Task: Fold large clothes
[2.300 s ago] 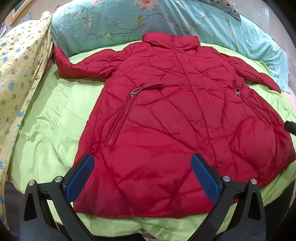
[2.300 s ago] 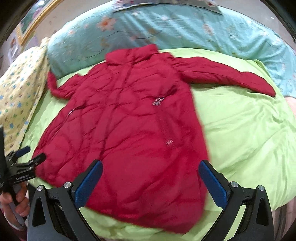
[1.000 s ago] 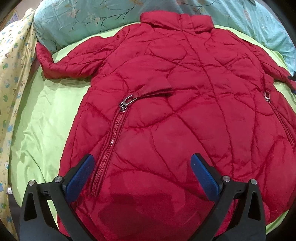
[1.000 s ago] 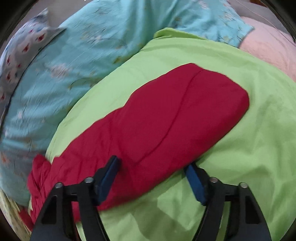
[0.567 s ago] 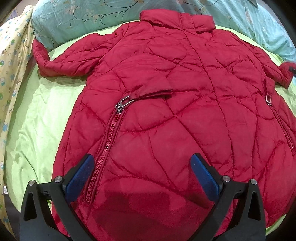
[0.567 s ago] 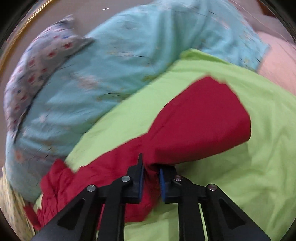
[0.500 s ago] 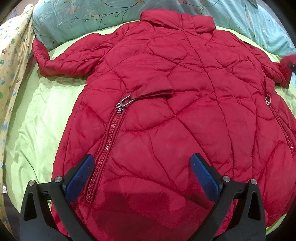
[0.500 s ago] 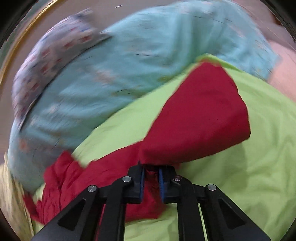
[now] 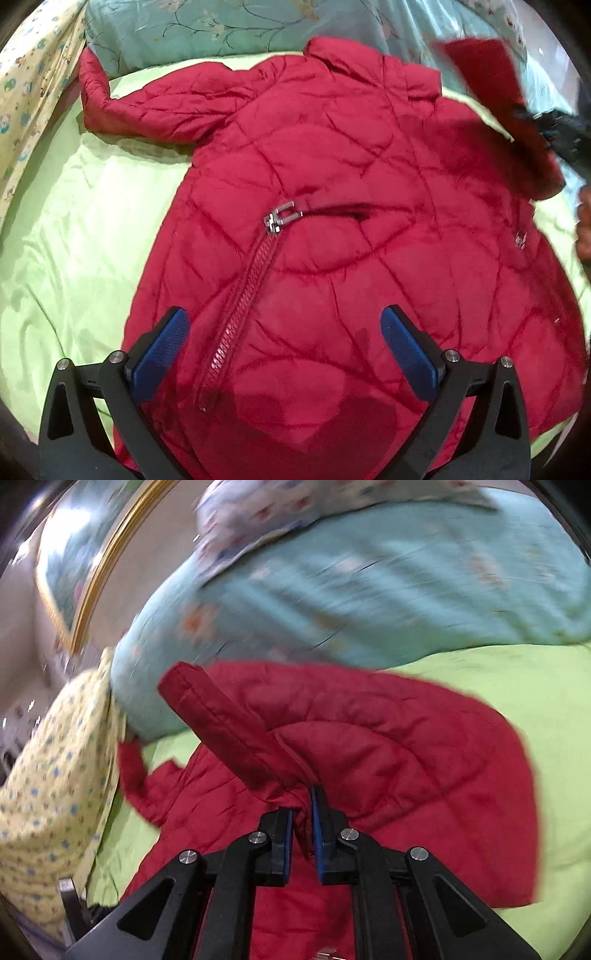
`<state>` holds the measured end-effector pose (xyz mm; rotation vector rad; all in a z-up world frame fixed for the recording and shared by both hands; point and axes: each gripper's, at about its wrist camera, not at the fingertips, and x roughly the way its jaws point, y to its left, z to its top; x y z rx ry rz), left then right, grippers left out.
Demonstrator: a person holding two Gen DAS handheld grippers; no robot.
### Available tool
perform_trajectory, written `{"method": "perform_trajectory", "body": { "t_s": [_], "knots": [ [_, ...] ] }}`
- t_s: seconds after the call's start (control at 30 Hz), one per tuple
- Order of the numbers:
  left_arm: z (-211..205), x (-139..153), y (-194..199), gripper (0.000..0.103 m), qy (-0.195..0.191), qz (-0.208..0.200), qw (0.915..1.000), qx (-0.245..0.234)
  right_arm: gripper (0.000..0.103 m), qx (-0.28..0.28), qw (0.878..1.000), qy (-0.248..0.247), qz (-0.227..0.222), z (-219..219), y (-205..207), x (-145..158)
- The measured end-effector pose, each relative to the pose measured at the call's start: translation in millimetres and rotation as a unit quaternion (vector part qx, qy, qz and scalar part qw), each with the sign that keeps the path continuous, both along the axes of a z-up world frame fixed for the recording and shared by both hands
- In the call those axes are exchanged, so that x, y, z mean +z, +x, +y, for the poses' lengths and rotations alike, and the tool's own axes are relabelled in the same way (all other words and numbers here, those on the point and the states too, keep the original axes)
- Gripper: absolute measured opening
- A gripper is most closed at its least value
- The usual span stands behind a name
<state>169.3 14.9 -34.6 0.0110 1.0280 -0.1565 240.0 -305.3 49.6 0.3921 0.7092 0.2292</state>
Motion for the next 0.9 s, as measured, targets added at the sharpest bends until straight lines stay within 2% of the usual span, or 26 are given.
{"method": "perform_trajectory", "body": {
  "t_s": [0.17, 0.33, 0.4, 0.63, 0.8, 0.9],
  "knots": [
    [17.2, 10.5, 16.9, 0.103, -0.066, -0.001, 0.9978, -0.002, 0.009, 0.052, 0.998, -0.011, 0.035, 64.9, 26.8, -30.6],
    [32.7, 19.0, 48.9, 0.103, -0.152, 0.010, 0.9882, -0.008, 0.009, 0.088, 0.994, -0.036, 0.057, 113.9, 39.9, -56.4],
    [33.5, 25.1, 62.0, 0.103, -0.173, 0.008, 0.9849, -0.012, 0.009, 0.099, 0.992, -0.047, 0.065, 125.6, 44.9, -64.6],
    [28.8, 40.4, 117.9, 0.103, -0.218, 0.002, 0.9756, -0.025, 0.015, 0.133, 0.986, -0.078, 0.061, 147.5, 49.9, -75.3],
    [16.5, 35.2, 154.6, 0.103, -0.245, 0.024, 0.9687, -0.031, 0.015, 0.138, 0.986, -0.070, 0.062, 144.9, 48.8, -76.9],
    [8.3, 26.7, 177.0, 0.103, -0.277, 0.051, 0.9588, -0.036, 0.015, 0.140, 0.986, -0.074, 0.061, 147.3, 48.9, -78.3]
  ]
}}
